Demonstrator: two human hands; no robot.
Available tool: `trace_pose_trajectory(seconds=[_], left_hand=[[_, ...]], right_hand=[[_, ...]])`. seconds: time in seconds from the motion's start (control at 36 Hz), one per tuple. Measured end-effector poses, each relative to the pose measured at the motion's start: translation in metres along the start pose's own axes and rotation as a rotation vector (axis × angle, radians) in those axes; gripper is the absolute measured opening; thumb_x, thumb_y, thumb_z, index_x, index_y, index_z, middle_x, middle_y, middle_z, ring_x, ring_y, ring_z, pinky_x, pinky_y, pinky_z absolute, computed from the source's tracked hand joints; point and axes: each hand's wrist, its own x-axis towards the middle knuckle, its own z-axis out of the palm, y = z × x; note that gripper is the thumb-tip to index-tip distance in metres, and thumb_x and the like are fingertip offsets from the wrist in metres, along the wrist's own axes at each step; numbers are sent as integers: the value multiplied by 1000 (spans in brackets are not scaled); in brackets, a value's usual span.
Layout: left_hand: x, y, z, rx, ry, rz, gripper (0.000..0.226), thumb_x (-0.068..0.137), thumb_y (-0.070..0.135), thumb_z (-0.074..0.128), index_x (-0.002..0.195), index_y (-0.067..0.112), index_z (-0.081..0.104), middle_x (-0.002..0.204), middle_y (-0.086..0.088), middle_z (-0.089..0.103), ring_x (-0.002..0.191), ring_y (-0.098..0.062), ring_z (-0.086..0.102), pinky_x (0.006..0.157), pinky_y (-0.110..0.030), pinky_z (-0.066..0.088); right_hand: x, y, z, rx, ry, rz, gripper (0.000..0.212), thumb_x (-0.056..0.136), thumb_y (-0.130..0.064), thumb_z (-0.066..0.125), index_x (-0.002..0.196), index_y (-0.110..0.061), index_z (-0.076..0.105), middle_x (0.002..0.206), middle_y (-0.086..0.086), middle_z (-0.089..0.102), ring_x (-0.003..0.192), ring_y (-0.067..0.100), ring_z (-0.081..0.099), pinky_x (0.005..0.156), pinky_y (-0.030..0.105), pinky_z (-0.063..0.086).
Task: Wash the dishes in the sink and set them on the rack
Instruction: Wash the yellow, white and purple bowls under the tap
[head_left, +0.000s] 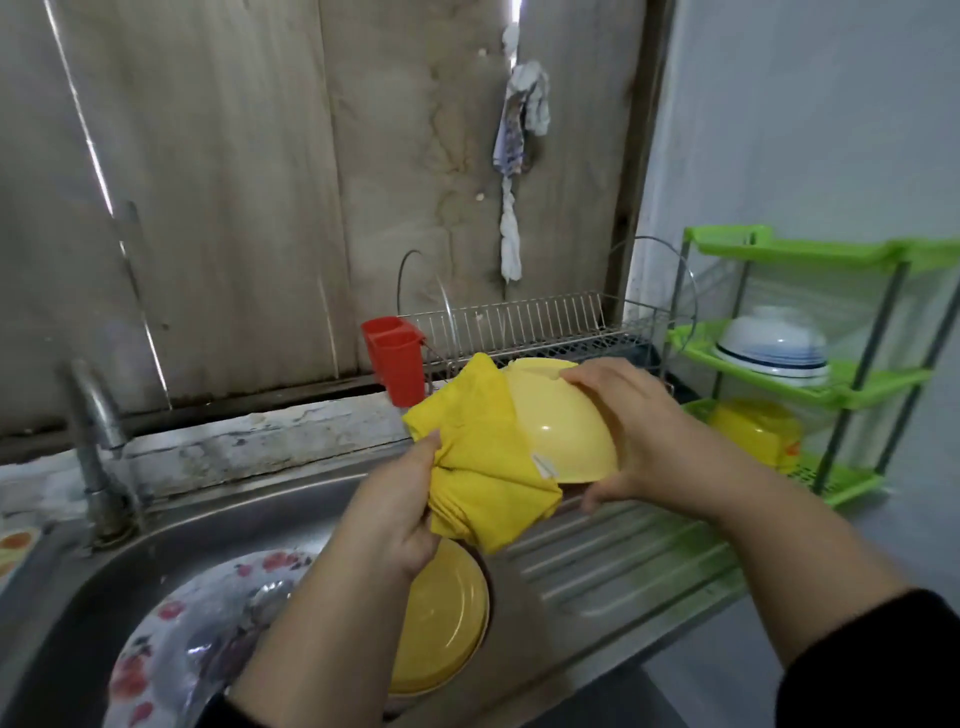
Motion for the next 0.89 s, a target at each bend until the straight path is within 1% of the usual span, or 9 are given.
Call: trace_pose_trajectory(seconds=[0.14,0.19,0.25,0.31,0.42,0.58,0.67,0.75,0.89], left_hand=[[26,3,51,60,-11,45,27,99,26,46,120,12,55,92,-7,66,72,-20,62,55,-35,47],[37,5,72,83,1,51,24,99,25,47,117,11,54,87,-8,64,71,-21,61,55,-36,46],[47,7,93,96,-11,58,28,98,25,48,120,9,54,95,-9,64,72,-22,60,56,-35,46],[59,8,114,99,-38,66,30,98,26,49,122,9,55,104,-10,65,72,-21,61,55,-35,46],[81,9,158,120,-94,74,34,99,26,47,127,8,53,117,-13,62,74,-20,60,57,-33,46],[108,6,215,115,-152,42,40,100,28,45,132,5,49,132,-16,55,106,-27,57,74,-38,44],[120,2,236,111,-166,35,39,100,28,44,132,5,49,131,-16,56,102,-27,57,76,-39,44],[131,-2,251,112,-184,27,40,100,28,44,133,6,48,131,-16,56,106,-29,58,76,-40,44],[149,-8,270,95,-183,8,38,101,27,43,132,6,48,129,-17,56,99,-29,58,74,-43,44]], right_hand=[[-10,35,-21,-127,140,79,112,48,-26,92,143,-19,33,144,-1,28,124,-2,16,100,1,1],[-13,49,-26,-200,197,121,112,44,-25,93,141,-12,38,142,7,33,125,8,19,106,9,8],[-15,66,-31,-327,252,150,115,30,-27,95,132,-4,48,130,15,47,117,18,29,104,31,36],[-15,84,-34,-452,266,173,120,15,-34,94,123,-1,54,116,17,57,108,22,37,88,38,49],[-16,126,-43,-597,275,206,126,11,-34,94,123,-5,46,112,16,59,108,28,41,93,38,42],[-12,174,-60,-738,221,313,125,12,-36,94,123,-5,45,111,17,61,104,38,61,80,46,55],[-7,195,-65,-810,198,364,121,10,-31,94,120,-4,51,108,17,62,102,38,62,77,46,56],[0,210,-67,-849,169,432,113,19,-26,95,122,0,58,112,19,61,107,39,60,80,47,55],[12,230,-63,-860,92,520,103,63,-29,85,145,-1,28,141,20,37,136,38,32,106,49,33]])
